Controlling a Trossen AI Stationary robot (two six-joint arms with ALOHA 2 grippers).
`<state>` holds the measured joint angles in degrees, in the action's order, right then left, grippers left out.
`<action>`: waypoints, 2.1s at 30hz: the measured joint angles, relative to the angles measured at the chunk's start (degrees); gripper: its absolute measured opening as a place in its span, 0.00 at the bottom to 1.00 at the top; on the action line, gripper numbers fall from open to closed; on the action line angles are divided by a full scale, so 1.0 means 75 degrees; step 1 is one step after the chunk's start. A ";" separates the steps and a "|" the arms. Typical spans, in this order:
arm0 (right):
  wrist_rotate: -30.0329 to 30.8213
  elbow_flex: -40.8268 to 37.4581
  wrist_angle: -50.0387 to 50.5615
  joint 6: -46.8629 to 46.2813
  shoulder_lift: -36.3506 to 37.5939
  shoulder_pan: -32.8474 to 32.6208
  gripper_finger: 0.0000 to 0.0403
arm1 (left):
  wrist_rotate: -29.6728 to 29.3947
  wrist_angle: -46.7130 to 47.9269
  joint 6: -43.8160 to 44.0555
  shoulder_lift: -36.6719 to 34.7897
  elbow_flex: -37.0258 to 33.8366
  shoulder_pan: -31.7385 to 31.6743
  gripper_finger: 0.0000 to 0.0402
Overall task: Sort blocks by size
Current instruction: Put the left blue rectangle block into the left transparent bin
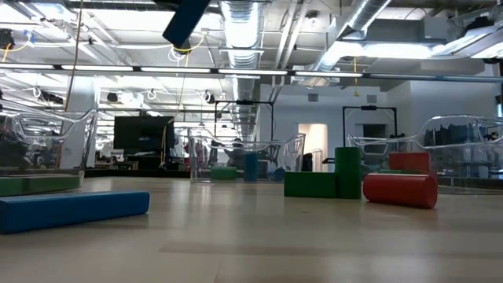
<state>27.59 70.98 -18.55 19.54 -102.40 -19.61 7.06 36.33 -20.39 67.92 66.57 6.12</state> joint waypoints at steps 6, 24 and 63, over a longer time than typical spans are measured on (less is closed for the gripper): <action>0.0483 0.0000 -0.0417 -0.0090 0.0010 0.0204 0.23 | -0.0607 0.0196 0.0585 -0.0323 -0.0355 0.0237 0.27; 0.0211 0.0000 -0.0585 -0.0226 0.0016 0.0388 0.23 | -0.1894 -0.0240 0.1031 -0.0317 -0.0720 0.0399 0.27; 0.0303 0.0000 -0.0702 -0.0483 0.0016 0.0486 0.23 | -0.3740 -0.0645 0.1382 0.0277 -0.0720 0.1005 0.30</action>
<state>29.87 70.98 -23.82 15.92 -102.28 -15.97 -20.99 31.48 -10.02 70.00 61.17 13.66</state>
